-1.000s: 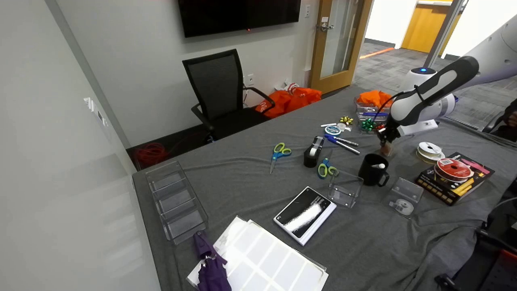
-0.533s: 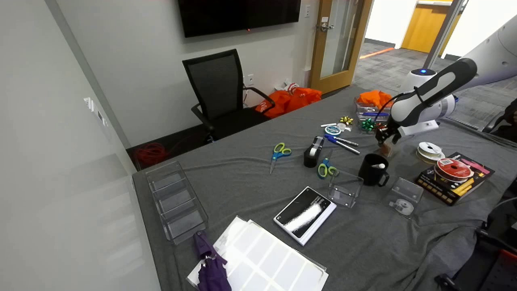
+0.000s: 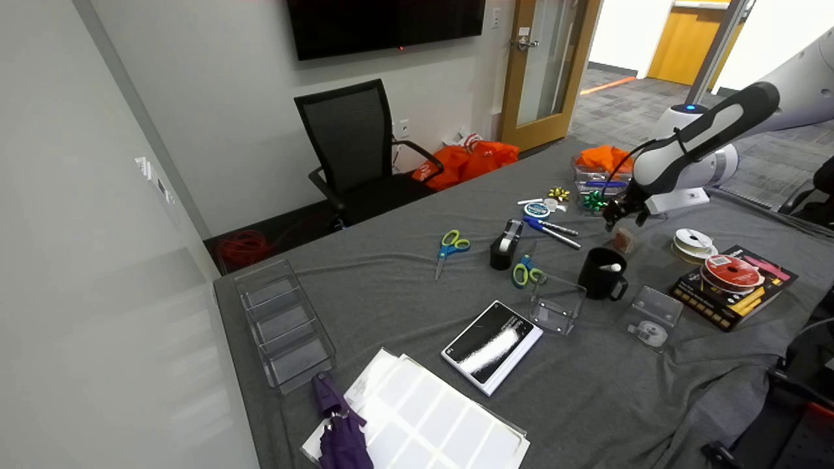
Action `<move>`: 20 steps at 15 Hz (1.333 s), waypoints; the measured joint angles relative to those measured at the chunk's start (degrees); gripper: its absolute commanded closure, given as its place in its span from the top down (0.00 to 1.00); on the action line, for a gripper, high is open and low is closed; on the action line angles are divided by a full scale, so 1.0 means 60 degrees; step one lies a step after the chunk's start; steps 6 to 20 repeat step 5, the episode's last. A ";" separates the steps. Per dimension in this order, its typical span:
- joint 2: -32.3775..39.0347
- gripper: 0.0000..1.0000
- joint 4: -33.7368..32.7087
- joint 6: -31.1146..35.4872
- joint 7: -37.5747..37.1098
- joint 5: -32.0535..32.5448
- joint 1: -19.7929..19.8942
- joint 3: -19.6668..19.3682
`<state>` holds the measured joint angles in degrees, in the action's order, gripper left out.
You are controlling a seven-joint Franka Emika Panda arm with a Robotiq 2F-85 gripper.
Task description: Remove the wooden block from the clear bowl and place it upright on the far right of the table
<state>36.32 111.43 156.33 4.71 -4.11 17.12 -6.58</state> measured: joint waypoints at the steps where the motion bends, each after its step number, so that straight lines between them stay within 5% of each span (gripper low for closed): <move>1: -0.0124 1.00 0.0005 -0.0140 0.0239 -0.0152 0.0199 0.0199; 5: -0.0932 1.00 0.0144 -0.1068 0.1133 -0.0627 0.0731 0.0597; 20: -0.0932 1.00 0.0144 -0.1068 0.1133 -0.0627 0.0731 0.0597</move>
